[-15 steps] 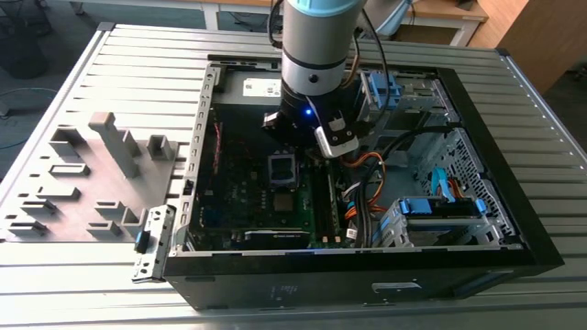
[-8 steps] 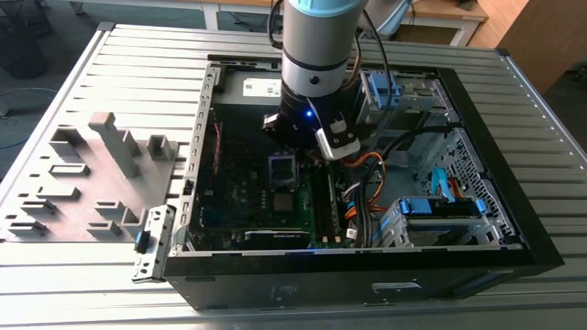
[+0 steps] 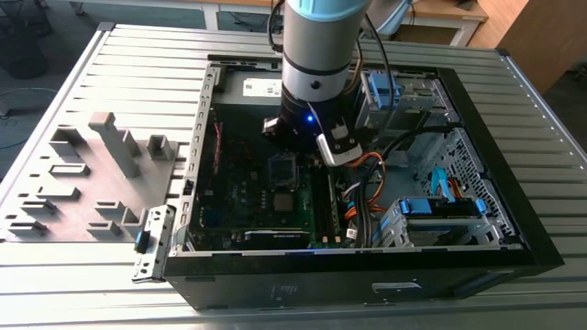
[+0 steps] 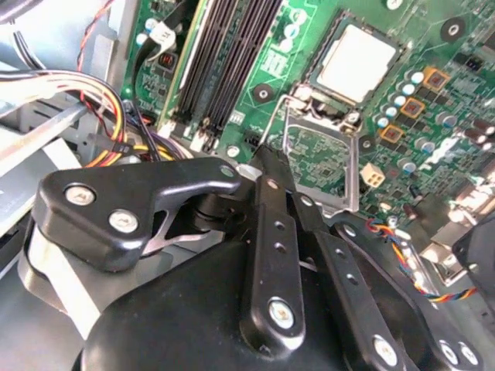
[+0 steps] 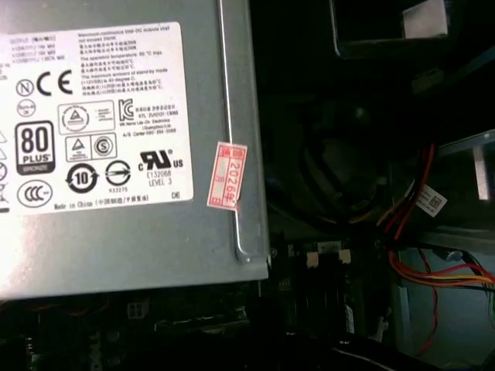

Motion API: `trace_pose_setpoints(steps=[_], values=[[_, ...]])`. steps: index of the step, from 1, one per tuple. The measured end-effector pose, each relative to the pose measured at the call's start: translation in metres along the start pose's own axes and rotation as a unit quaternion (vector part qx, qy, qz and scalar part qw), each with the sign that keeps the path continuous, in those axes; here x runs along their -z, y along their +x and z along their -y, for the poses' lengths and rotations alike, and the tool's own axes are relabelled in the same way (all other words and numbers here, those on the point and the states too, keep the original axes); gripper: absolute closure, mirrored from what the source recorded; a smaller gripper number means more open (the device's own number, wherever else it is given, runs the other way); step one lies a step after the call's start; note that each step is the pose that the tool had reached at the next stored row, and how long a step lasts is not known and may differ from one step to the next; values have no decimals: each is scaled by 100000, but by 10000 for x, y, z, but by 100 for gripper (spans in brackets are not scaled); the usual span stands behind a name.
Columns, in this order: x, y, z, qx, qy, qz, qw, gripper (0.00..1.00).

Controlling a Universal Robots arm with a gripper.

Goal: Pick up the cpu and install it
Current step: 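Close the cpu cover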

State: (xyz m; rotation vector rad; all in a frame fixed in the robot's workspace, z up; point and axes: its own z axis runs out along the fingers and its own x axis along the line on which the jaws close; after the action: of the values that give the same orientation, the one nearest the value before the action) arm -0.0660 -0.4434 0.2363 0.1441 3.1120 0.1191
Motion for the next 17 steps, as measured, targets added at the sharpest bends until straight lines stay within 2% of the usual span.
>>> trace_pose_setpoints(steps=[6, 17], values=[[30, -7, 70, 58, 1, -5, 100000, 89], [41, -17, 206, 749, -11, -56, 99997, 89]])
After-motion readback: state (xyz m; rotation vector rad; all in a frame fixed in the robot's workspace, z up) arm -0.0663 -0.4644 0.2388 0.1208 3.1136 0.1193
